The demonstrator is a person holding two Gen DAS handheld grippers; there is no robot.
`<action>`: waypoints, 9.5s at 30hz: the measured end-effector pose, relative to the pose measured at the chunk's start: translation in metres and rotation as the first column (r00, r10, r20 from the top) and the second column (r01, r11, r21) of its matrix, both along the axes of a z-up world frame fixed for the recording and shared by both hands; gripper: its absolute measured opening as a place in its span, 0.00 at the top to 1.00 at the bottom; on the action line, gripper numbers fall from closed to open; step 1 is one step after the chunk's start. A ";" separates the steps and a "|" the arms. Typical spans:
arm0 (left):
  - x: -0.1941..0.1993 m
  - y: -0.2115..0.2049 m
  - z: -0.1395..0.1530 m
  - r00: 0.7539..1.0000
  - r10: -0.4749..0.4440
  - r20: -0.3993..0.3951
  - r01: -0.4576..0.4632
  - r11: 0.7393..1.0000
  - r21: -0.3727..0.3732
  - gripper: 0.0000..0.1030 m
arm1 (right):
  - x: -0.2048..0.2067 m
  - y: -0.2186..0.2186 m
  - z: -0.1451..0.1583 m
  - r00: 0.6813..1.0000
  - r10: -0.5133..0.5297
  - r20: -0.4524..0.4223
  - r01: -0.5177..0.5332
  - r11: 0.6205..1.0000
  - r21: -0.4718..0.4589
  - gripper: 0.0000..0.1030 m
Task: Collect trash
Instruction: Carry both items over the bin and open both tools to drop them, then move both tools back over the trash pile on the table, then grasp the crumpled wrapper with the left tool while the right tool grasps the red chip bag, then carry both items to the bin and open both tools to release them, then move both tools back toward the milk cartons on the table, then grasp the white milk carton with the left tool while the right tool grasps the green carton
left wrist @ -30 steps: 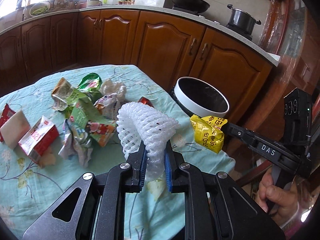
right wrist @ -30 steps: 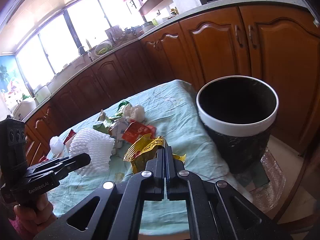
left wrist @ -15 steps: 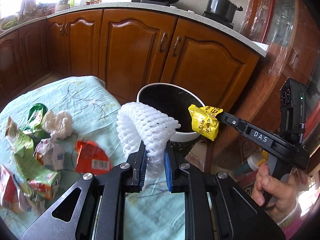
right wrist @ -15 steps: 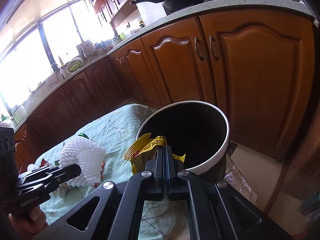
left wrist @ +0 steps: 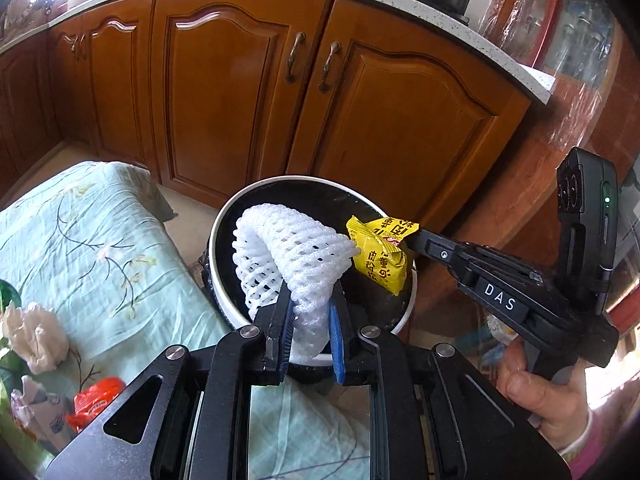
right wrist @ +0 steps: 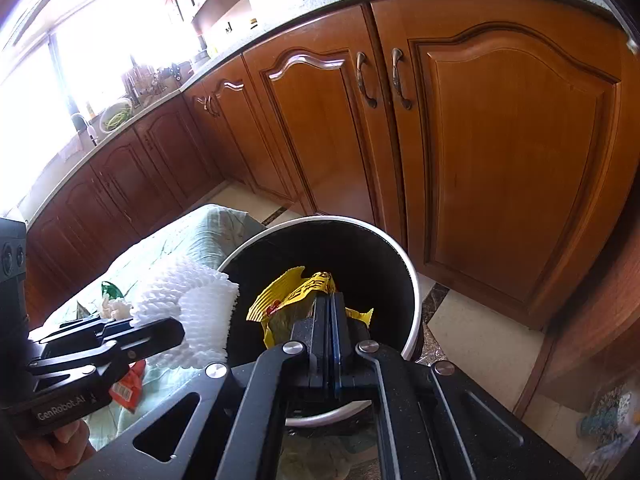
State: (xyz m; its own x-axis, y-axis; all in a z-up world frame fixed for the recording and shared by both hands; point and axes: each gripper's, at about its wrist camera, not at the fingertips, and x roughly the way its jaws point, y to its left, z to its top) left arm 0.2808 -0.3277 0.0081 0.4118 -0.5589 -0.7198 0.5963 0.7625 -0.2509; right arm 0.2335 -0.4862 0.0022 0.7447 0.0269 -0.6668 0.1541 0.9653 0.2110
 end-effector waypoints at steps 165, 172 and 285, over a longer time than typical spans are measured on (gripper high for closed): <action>-0.036 0.043 0.012 0.989 0.072 0.132 -0.066 0.997 -0.048 0.83 | -0.019 0.007 -0.006 0.999 -0.009 0.050 0.002 0.992 0.123 0.96; -0.007 0.010 0.000 0.995 0.043 0.091 -0.042 0.999 -0.009 0.81 | 0.002 -0.007 -0.010 1.000 -0.015 0.013 0.013 0.989 0.145 0.88; -0.104 0.330 -0.049 0.912 0.406 0.057 -0.410 0.906 0.108 0.55 | -0.031 0.319 -0.062 0.712 0.676 -0.191 -0.697 0.712 -0.079 0.70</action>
